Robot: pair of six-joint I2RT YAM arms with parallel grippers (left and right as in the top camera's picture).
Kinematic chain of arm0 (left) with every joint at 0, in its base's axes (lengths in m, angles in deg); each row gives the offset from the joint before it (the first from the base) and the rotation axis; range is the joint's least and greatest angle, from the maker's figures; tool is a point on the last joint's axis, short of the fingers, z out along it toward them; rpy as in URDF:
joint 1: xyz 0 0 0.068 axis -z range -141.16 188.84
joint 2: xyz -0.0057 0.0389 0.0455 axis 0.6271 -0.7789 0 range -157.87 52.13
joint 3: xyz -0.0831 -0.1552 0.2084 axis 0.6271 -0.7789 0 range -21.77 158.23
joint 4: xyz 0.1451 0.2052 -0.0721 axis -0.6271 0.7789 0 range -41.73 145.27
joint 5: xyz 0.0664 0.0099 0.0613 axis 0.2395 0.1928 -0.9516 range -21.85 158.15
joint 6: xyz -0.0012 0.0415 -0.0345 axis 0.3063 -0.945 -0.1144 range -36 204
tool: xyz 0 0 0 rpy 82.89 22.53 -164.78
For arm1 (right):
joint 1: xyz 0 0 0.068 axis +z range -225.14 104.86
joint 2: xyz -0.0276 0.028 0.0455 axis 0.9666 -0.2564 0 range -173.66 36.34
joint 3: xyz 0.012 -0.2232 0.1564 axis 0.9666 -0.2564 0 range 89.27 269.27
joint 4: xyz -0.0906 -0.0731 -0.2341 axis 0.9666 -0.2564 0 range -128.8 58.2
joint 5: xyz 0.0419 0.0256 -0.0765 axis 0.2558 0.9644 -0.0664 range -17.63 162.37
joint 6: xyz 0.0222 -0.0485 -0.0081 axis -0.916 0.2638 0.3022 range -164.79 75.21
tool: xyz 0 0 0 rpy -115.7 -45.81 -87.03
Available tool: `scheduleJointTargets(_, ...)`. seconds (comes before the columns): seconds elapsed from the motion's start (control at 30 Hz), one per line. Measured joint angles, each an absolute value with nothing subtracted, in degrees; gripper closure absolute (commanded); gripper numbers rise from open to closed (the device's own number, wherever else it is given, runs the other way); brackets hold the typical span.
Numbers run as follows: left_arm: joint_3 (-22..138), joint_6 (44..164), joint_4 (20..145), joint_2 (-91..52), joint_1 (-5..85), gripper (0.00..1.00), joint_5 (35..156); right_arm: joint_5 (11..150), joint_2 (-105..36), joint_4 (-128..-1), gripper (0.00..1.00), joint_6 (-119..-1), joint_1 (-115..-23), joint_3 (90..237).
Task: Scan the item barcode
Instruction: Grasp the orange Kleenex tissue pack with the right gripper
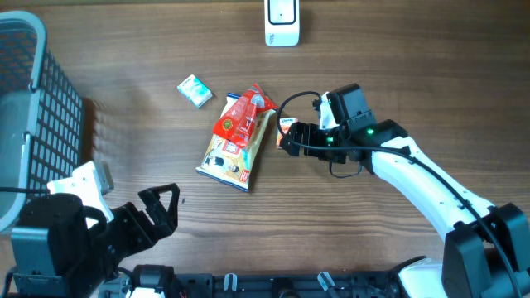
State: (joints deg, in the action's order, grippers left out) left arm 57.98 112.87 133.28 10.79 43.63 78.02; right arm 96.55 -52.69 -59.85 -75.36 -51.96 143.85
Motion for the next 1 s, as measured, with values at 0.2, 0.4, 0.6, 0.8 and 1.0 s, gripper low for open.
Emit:
scheduleJointTargets(0.2, 58.0, 112.9, 133.3, 10.8, 43.6, 0.00, 78.0, 93.4, -52.7, -62.0, 0.00, -66.6, -50.1, 143.9)
scheduleJointTargets(0.4, 58.0, 112.9, 133.3, 10.8, 43.6, 0.00, 78.0, 90.1, -52.7, -58.5, 0.16, -60.9, -49.1, 143.9)
scheduleJointTargets(0.6, 58.0, 112.9, 133.3, 10.8, 43.6, 0.00, 78.0, 86.0, -54.7, -52.4, 0.20, -60.8, -47.0, 144.6)
scheduleJointTargets(0.8, 58.0, 112.9, 133.3, 10.8, 43.6, 0.00, 78.0, 85.1, -63.9, -59.6, 0.16, -62.3, -46.9, 153.9)
scheduleJointTargets(1.0, 58.0, 112.9, 133.3, 10.8, 43.6, 0.00, 78.0, 84.7, -72.7, -57.9, 0.14, -64.0, -46.9, 157.3)
